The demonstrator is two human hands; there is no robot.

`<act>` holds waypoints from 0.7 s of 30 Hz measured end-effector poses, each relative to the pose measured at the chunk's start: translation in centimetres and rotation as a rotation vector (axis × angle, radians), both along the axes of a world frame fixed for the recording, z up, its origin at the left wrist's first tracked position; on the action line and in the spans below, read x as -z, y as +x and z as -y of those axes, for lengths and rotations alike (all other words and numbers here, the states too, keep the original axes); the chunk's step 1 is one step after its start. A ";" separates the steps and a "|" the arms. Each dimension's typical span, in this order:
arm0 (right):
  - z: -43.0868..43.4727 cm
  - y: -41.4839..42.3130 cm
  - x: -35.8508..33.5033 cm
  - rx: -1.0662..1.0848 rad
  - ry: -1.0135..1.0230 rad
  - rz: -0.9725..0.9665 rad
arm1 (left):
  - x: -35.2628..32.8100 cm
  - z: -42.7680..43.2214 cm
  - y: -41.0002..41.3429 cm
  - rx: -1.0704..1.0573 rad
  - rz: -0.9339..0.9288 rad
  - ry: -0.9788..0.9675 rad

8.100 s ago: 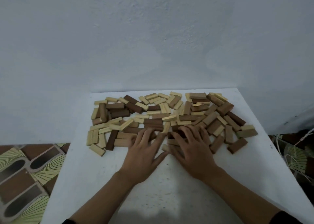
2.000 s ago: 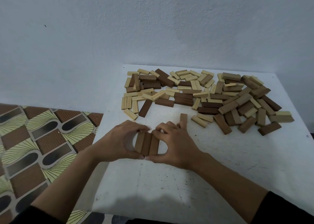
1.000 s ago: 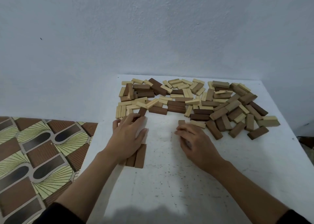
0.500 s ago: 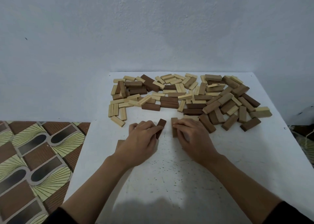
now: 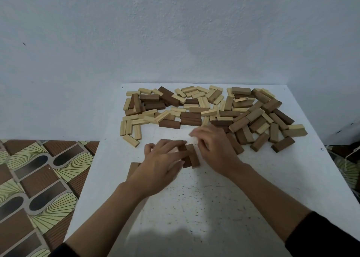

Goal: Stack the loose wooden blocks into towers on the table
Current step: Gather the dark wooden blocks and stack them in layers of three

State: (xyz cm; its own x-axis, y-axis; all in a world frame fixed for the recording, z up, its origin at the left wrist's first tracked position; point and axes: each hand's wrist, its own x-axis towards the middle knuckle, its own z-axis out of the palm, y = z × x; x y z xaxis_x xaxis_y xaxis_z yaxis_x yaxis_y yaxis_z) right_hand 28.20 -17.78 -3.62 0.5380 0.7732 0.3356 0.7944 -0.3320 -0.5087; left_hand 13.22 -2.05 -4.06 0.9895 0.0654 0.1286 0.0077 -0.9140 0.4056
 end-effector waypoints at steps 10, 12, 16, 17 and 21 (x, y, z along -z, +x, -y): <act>-2.3 1.5 0.4 0.066 -0.363 0.223 | -0.4 0.7 -0.2 0.066 -0.094 0.149; -2.0 0.9 0.3 0.050 -0.350 0.245 | -0.5 0.4 -0.4 0.065 -0.081 0.151; -1.1 -0.9 0.5 0.024 -0.289 0.245 | -0.5 -0.5 -0.9 0.020 -0.054 0.154; -0.8 -1.2 0.6 0.020 -0.263 0.238 | -0.4 -0.7 -1.1 0.011 -0.050 0.136; 0.4 -2.5 0.8 0.018 -0.189 0.130 | -0.2 -1.0 -1.1 0.010 -0.036 0.104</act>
